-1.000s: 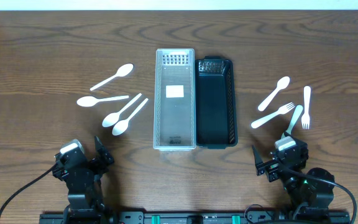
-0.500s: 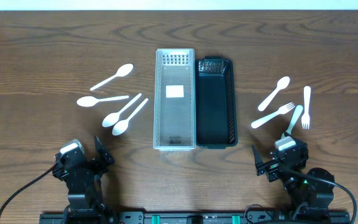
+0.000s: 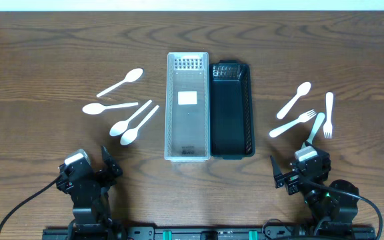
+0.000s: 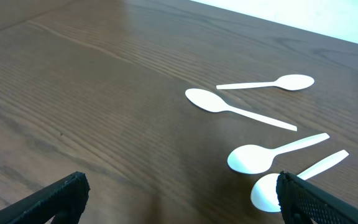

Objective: Pack container

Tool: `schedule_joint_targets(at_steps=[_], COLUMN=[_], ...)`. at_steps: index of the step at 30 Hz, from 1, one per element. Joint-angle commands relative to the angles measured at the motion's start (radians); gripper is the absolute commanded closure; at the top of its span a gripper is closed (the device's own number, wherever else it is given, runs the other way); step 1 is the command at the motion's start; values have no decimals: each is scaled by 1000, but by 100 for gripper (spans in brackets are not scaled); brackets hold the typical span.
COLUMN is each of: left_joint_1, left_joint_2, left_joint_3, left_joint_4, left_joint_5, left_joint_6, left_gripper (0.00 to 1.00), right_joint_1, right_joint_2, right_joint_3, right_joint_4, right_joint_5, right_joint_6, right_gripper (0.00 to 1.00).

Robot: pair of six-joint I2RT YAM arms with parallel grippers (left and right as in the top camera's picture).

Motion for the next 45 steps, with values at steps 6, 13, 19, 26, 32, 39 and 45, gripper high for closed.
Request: schedule_joint_targets(at_steps=[6, 13, 19, 26, 32, 39, 45], left_joint_1=[4, 4, 4, 4, 4, 4, 4], left_joint_2=[-7, -7, -7, -7, -7, -7, 4], left_joint_3=[-20, -20, -20, -20, -20, -20, -20], left_joint_4=[-4, -4, -4, -4, -3, -4, 9], left_joint_5=[-9, -10, -9, -9, -10, 2, 202], left_joint_6=[-13, -13, -13, -13, -13, -18, -21], left_gripper=[2, 2, 2, 2, 2, 2, 2], right_joint_1=[9, 9, 9, 9, 9, 9, 9], right_joint_2=[-9, -9, -9, -9, -9, -9, -9], right_joint_3=[-5, -5, -5, -5, -5, -5, -5], right_joint_4=[2, 2, 2, 2, 13, 3, 3], right_joint_5=[3, 3, 3, 3, -10, -231, -391], right_joint_6=[10, 10, 10, 10, 11, 24, 211], right_gripper=[1, 1, 1, 1, 1, 1, 1])
